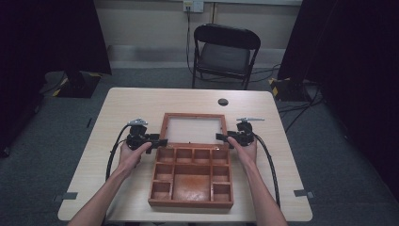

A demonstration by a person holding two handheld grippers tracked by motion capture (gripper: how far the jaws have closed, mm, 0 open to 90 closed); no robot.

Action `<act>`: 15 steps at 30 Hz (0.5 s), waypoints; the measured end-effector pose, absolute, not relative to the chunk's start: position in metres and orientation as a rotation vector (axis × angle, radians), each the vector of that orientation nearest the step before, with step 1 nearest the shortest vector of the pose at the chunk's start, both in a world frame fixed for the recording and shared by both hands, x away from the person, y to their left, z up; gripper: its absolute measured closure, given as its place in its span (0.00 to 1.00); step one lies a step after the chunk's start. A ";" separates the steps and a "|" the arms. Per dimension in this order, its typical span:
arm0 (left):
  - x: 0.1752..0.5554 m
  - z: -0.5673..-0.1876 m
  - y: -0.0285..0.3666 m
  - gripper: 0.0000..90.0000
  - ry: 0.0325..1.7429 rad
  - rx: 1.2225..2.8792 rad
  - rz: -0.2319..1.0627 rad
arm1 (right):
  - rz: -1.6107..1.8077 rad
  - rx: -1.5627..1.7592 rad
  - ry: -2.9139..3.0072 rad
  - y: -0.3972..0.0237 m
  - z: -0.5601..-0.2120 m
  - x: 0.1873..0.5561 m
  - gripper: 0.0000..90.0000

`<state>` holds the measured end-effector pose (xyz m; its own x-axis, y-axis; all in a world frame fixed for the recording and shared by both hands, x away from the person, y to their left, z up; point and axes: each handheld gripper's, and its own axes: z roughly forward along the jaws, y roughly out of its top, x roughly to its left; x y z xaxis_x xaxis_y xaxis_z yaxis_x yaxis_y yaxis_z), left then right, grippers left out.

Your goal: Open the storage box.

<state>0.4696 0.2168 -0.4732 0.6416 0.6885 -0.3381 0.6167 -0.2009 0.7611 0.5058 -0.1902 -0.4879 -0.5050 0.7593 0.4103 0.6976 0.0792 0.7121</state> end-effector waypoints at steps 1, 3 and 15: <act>0.470 -0.473 0.217 0.44 1.033 1.894 0.093 | 1.416 1.518 2.259 -0.190 -0.487 0.505 0.28; 0.469 -0.473 0.217 0.44 1.037 1.892 0.094 | 1.401 1.505 2.258 -0.190 -0.485 0.504 0.28; 0.461 -0.461 0.231 0.36 1.060 1.873 0.152 | 1.402 1.434 2.200 -0.208 -0.466 0.485 0.28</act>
